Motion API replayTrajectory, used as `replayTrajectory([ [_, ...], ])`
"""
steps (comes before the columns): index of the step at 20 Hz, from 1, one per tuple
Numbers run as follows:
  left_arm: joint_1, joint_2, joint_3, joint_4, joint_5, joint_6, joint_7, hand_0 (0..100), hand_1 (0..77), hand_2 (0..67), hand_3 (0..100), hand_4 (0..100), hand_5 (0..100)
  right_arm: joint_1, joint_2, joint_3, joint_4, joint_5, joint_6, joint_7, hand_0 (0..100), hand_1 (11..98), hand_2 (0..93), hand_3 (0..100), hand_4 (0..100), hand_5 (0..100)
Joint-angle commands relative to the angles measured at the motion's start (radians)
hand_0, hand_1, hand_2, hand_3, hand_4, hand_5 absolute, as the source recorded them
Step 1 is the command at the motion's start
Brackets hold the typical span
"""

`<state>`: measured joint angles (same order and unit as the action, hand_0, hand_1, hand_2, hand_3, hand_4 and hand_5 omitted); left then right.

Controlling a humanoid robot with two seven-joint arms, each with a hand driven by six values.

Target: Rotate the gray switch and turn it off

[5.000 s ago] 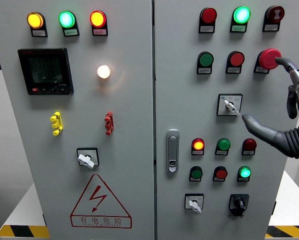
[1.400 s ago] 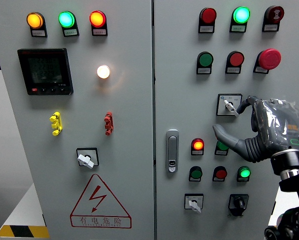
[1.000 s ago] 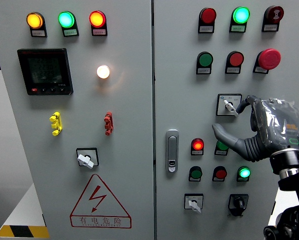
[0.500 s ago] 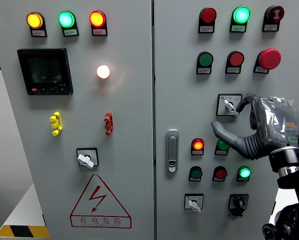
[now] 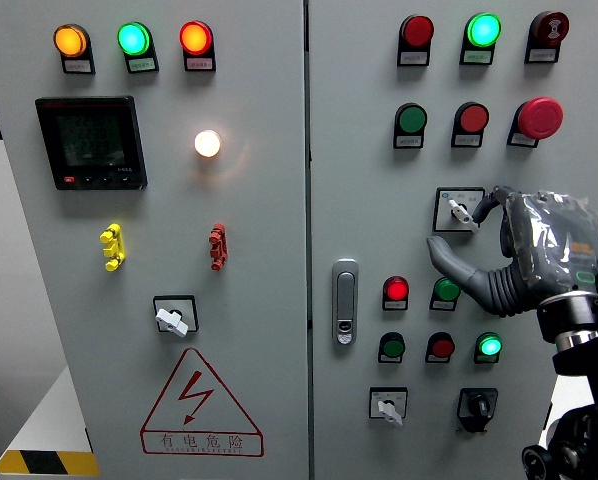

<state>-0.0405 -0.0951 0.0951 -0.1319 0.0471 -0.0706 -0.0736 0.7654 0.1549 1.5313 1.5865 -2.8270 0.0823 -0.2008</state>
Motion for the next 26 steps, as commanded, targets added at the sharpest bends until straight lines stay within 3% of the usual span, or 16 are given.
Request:
replayTrajectory([
  [1,-0.001,0.0,0.0,0.0,0.0,0.0,0.0,86,0.0,13.4,19,8,11,0.002,0.0,-0.002,0.0,0.0,-0.001,0.0,35,31.4,58.7,100,100,100],
  [4,0.001,0.0,0.0,0.0,0.0,0.0,0.0,86,0.0,13.4,19,8,11,0.002,0.0,-0.003,0.001,0.0,0.0,-0.002,45,31.8,58.8,100,100,100],
  [9,0.001,0.0,0.0,0.0,0.0,0.0,0.0,86,0.0,13.4,19,8,11,0.002,0.0,-0.005,0.0,-0.005,0.0,-0.015,51,30.6,58.9,100,100,100],
  [14,0.001,0.0,0.0,0.0,0.0,0.0,0.0,86,0.0,13.4,19,8,11,0.009,0.0,-0.017,-0.008,-0.011,0.0,-0.032,58,21.7,58.9,100,100,100],
  [16,-0.001,0.0,0.0,0.0,0.0,0.0,0.0,86,0.0,13.4,19,8,11,0.009,0.0,-0.017,-0.008,-0.011,0.0,-0.035,49,20.0,58.9,100,100,100],
  [18,-0.001,0.0,0.0,0.0,0.0,0.0,0.0,86,0.0,13.4,19,8,11,0.011,0.0,-0.019,-0.008,-0.011,0.0,-0.037,33,21.0,58.9,100,100,100],
  [21,0.001,0.0,0.0,0.0,0.0,0.0,0.0,86,0.0,13.4,19,8,11,0.011,0.0,-0.02,-0.008,-0.012,0.002,-0.043,20,22.2,58.9,100,100,100],
  [26,-0.001,0.0,0.0,0.0,-0.001,0.0,0.0,86,0.0,13.4,19,8,11,0.015,0.0,-0.028,-0.013,-0.012,0.002,-0.057,9,27.5,59.6,100,100,100],
])
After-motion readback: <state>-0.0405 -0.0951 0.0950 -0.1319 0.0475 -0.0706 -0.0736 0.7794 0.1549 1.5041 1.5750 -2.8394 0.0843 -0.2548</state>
